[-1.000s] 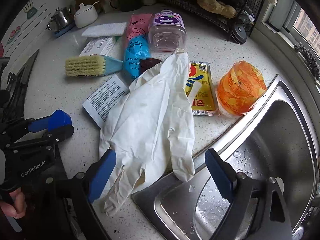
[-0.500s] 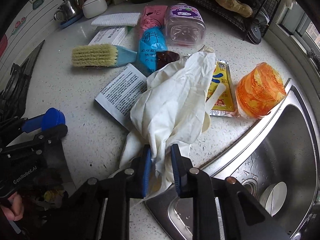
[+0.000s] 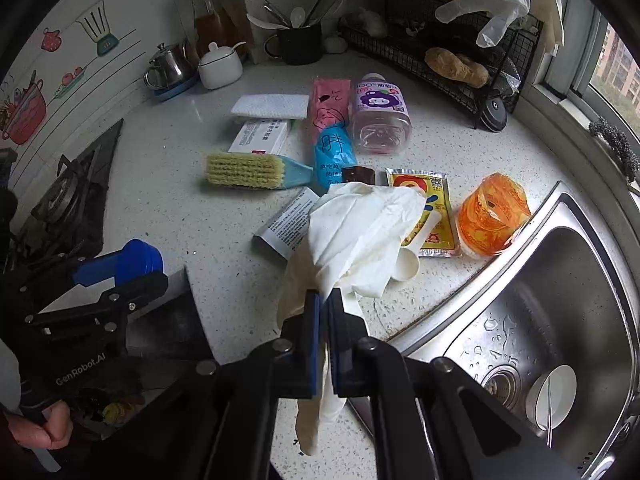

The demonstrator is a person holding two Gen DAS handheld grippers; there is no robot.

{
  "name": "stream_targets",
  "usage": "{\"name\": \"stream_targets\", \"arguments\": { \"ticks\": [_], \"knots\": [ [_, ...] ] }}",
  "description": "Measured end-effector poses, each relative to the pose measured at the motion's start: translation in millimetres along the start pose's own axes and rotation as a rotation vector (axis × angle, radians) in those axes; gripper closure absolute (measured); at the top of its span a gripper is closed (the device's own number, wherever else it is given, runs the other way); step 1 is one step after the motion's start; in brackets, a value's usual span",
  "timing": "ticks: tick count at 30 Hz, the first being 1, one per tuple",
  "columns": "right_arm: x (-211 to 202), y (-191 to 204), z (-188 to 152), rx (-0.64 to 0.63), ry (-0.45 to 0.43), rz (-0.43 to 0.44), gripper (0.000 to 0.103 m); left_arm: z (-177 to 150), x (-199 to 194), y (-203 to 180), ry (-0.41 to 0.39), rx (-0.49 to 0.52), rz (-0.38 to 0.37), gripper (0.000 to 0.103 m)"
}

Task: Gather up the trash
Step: 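Grasp the white latex gloves with the right tool while the left tool holds the lid, then carry the lid and gloves down to the red bucket under the counter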

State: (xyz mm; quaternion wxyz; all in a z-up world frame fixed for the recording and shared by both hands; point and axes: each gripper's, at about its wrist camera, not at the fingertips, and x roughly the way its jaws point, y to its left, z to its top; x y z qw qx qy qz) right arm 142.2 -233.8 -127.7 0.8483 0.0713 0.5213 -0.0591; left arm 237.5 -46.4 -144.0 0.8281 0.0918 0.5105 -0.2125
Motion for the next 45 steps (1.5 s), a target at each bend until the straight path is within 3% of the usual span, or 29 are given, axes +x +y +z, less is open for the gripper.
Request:
{"name": "stream_targets", "arguments": {
  "ticks": [5,15,24,33,45],
  "knots": [
    [-16.5,31.2,-9.6,-0.020,-0.028,0.009,0.099,-15.5,-25.5,14.6,-0.025,-0.011,0.017,0.060],
    [-44.4,99.6,-51.0,-0.061,-0.066,0.058,0.099,-83.6,-82.4,60.8,-0.057,-0.039,0.049,0.060],
    [-46.8,137.9,-95.1,-0.069,-0.033,0.091,0.099,-144.0,-98.2,90.0,-0.027,-0.083,0.046,0.060],
    [-28.0,148.2,-129.1,-0.085,0.038,0.112,0.099,-186.0,-77.8,99.8,0.053,-0.110,0.042,0.060],
    [44.3,133.7,-172.9,-0.099,0.149,0.121,0.099,-224.6,1.1,97.6,0.115,-0.124,0.036,0.060]
  ]
}}
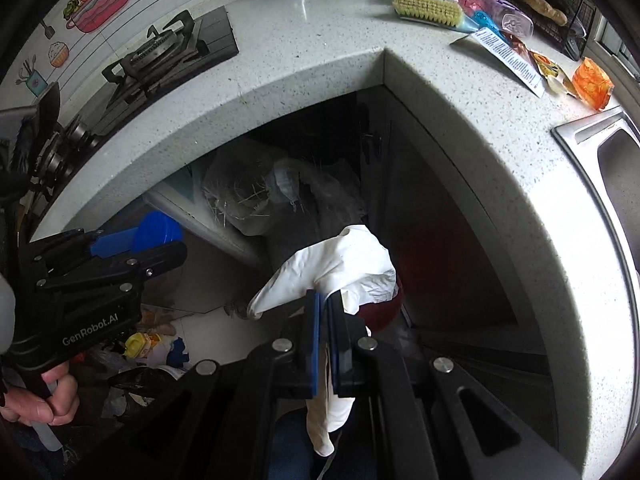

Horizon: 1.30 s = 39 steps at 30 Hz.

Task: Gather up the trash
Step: 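Carry the lid and gloves down to the red bucket under the counter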

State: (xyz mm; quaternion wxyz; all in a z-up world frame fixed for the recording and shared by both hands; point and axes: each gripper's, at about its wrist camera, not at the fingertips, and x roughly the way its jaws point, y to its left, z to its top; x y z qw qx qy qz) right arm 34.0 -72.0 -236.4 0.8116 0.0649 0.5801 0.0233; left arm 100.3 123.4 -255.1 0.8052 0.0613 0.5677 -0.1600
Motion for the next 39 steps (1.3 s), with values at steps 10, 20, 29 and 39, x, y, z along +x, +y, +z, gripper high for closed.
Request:
{"name": "stream_targets", "arguments": {
  "ticks": [10,20,29,39],
  "knots": [
    [123.0,-17.0,-15.3,0.003,0.097,0.040,0.099,-21.9,117.6,11.5,0.052,-0.020,-0.014,0.060],
    [241.6,-35.7,-37.6,-0.026,0.114,0.040,0.099,-41.2,226.7,26.1,0.043,-0.002,0.013,0.060],
    [315.3,-53.7,-53.1,-0.068,0.127,0.015,0.099,-60.9,305.1,36.1,0.056,0.002,0.015,0.060],
    [351.2,-67.8,-60.5,-0.044,0.145,-0.012,0.084,-65.6,338.8,36.7,0.085,0.025,0.017,0.060]
  ]
}}
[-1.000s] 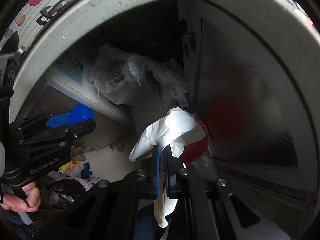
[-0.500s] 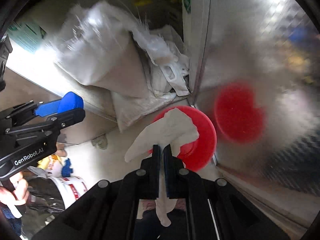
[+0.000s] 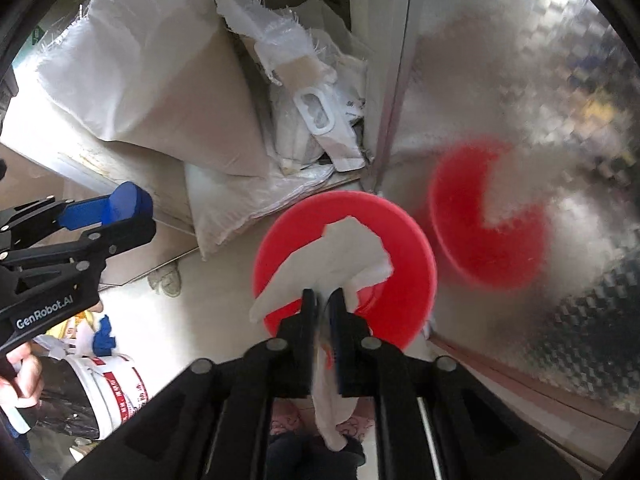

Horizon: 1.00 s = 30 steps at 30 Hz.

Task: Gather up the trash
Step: 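Carry the lid and gloves down to the red bucket under the counter, then open both tools to drop the gloves and lid into the red bucket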

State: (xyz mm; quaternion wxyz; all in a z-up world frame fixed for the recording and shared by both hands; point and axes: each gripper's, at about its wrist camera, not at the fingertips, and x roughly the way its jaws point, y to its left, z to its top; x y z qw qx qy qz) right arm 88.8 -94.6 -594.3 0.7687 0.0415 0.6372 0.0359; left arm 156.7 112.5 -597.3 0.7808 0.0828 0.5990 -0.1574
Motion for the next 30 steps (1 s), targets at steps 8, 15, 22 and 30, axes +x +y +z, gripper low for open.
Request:
{"name": "stream_targets", "arguments": {
  "ticks": [8,15,22,30],
  "knots": [
    [-4.6,-1.8,-10.8,0.038,-0.036,-0.063,0.026,-2.2,5.2,-8.8,0.025,0.061,-0.019,0.060],
    [-17.2,-15.6,-34.0,0.157,-0.033,-0.105,0.024,-0.2,7.6,-37.7,0.054,0.147,-0.076,0.060],
    [-16.5,-37.8,-54.7,0.285,-0.034,-0.154,0.024,4.3,24.6,-74.7,0.073,0.270,-0.091,0.060],
    [-11.7,-58.6,-68.5,0.379,-0.026,-0.176,0.024,8.5,44.5,-104.5,0.095,0.359,-0.141,0.060]
  ]
}}
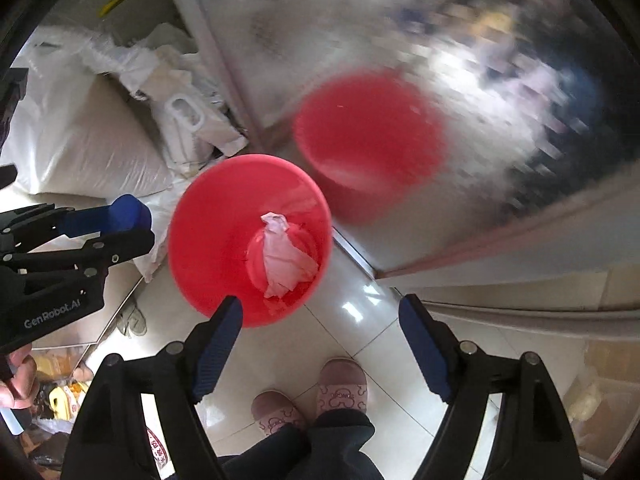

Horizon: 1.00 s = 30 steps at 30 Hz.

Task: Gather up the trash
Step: 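Open both tools to drop the gloves and lid into the red bucket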

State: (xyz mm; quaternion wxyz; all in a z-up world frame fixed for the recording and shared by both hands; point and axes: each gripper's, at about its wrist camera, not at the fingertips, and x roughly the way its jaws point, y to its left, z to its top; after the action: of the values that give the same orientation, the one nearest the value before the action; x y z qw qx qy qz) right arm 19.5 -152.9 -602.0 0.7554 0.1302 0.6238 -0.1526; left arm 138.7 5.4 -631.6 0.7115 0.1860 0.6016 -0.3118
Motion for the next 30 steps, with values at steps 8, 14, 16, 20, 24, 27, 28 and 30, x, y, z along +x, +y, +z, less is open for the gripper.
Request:
{"name": "stream_targets", "arguments": {
  "ticks": [8,14,16,20,24,27,28,30],
  "knots": [
    [2.2,-14.6,1.2,0.015,-0.018,-0.009,0.024,13.1,16.2,-10.9,0.013,-0.014,-0.052,0.042],
    [-2.9,-18.9,5.3,-0.006,-0.033,0.000,0.024,16.2,11.8,-11.4,0.014,-0.038,-0.054,0.020],
    [-4.6,-17.6,7.0,-0.018,-0.029,0.007,0.024,13.8,6.7,-10.3,0.016,-0.049,-0.041,0.020],
    [-18.4,-12.7,6.8,-0.056,-0.027,0.021,0.024,5.0,-15.9,-9.4,0.015,-0.079,-0.019,0.020],
    [-43.1,-1.2,8.1,-0.102,-0.034,0.036,0.024,-7.0,-53.3,-6.6,0.000,-0.114,0.012,0.018],
    [-70.1,9.3,10.5,-0.139,-0.046,0.043,0.024,-16.6,-88.5,-3.2,-0.011,-0.148,0.031,0.018],
    [-81.4,12.9,11.4,-0.153,-0.051,0.045,0.024,-19.9,-101.1,-2.1,-0.015,-0.160,0.039,0.018],
    [-105.8,18.6,11.9,-0.176,-0.062,0.055,0.024,-25.9,-130.2,-1.2,-0.028,-0.186,0.050,0.018]
  ]
}}
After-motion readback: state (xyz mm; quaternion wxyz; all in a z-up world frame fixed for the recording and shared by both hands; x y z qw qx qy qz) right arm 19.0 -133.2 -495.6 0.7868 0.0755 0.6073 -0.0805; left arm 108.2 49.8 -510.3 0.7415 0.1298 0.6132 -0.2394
